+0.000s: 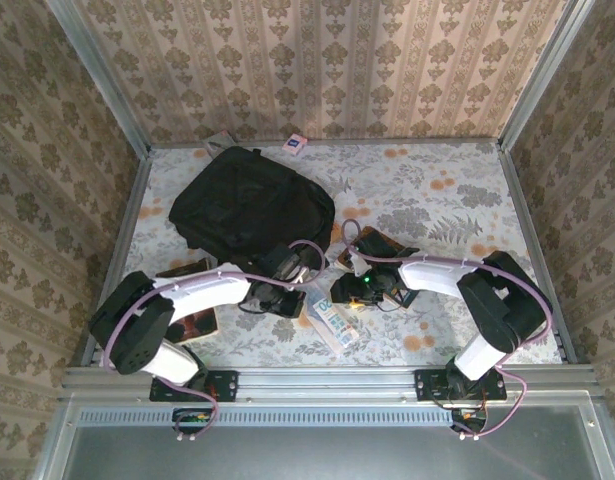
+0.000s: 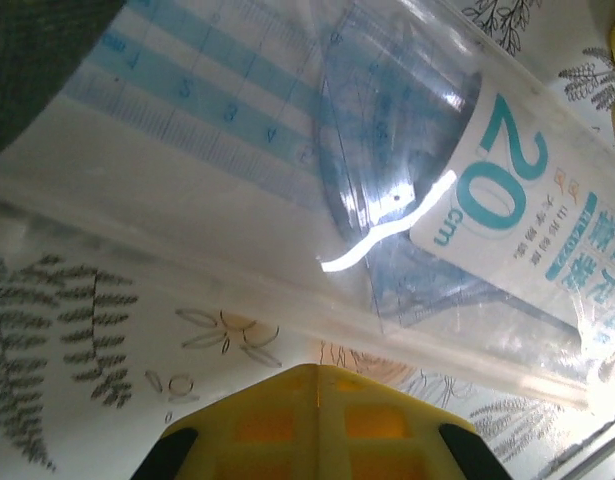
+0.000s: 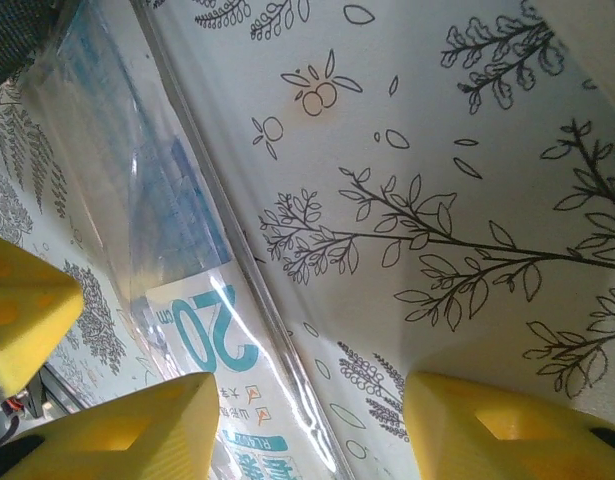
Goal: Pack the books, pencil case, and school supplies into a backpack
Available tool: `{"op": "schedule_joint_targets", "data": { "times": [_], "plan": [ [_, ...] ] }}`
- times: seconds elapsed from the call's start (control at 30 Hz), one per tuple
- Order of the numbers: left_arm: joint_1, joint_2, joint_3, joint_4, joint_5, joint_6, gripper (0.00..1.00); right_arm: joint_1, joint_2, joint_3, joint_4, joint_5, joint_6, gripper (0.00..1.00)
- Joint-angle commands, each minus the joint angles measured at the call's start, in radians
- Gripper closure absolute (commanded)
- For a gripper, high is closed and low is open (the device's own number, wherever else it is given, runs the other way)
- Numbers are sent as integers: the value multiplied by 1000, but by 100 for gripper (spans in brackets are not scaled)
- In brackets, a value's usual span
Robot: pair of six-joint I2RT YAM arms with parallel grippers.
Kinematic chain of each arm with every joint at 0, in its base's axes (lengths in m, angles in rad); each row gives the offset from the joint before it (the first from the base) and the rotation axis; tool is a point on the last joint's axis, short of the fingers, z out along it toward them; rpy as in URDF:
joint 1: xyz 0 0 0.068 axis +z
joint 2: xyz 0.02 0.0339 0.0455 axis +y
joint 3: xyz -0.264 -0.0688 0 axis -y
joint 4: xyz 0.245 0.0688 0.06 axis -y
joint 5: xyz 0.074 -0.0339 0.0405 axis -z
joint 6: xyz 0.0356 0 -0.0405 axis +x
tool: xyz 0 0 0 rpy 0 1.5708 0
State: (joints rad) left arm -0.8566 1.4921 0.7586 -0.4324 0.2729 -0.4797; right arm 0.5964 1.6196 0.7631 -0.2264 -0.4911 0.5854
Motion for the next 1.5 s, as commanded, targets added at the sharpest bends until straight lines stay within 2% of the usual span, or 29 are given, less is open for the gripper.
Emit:
{"op": "schedule_joint_targets", "data": {
  "times": [0.0,0.2,0.37,0.73,0.83,0.93,1.0,1.03,1.2,1.27,1.47],
  "plan": [
    [2,30,-23,52,21,-9,100,12,57,10,20,-18,10,45],
    [4,59,-43,92,25,-15,100,68,87,30,31,-108,-7,45],
    [4,79,-57,125,34,-30,100,72,110,25,71,-165,15,45],
    [4,93,-83,158,45,-47,100,59,153,-28,343,-337,203,52],
    [4,89,-84,159,46,-51,100,59,168,-28,352,-325,214,62],
    [4,65,-75,139,41,-53,100,56,168,-26,305,-276,189,79],
    [6,24,-62,96,23,-52,100,49,151,-29,263,-233,164,83],
    [9,-1,-56,77,15,-52,98,44,139,-34,245,-216,154,84],
    [54,-183,-15,-58,-16,-48,67,-2,11,-73,135,-104,108,96],
    [76,-251,9,-105,-18,-47,57,-7,-59,-79,82,-53,81,96],
    [140,-372,118,-235,-16,-11,43,-12,-280,-81,-44,103,43,99]
  ]
}}
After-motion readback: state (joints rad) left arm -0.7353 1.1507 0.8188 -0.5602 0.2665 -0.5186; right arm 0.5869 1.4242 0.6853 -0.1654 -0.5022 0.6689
